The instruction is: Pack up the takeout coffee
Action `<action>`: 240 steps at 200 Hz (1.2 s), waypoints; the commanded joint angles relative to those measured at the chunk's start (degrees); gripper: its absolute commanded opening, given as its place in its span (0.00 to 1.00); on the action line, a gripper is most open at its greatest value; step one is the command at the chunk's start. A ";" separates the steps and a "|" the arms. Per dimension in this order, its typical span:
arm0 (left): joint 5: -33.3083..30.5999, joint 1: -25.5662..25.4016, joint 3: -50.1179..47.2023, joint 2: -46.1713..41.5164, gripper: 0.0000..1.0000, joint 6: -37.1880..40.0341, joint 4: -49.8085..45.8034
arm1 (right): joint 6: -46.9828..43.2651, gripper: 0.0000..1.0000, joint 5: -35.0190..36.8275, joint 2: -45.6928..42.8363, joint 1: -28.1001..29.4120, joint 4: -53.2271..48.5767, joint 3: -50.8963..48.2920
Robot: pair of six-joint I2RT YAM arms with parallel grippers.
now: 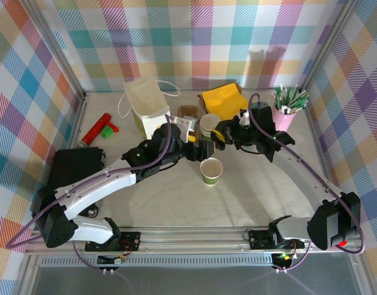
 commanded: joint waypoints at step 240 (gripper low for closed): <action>4.83 -0.13 -0.96 5.07 0.24 -0.90 13.09 | -11.33 0.43 9.75 -7.46 1.34 -10.95 5.82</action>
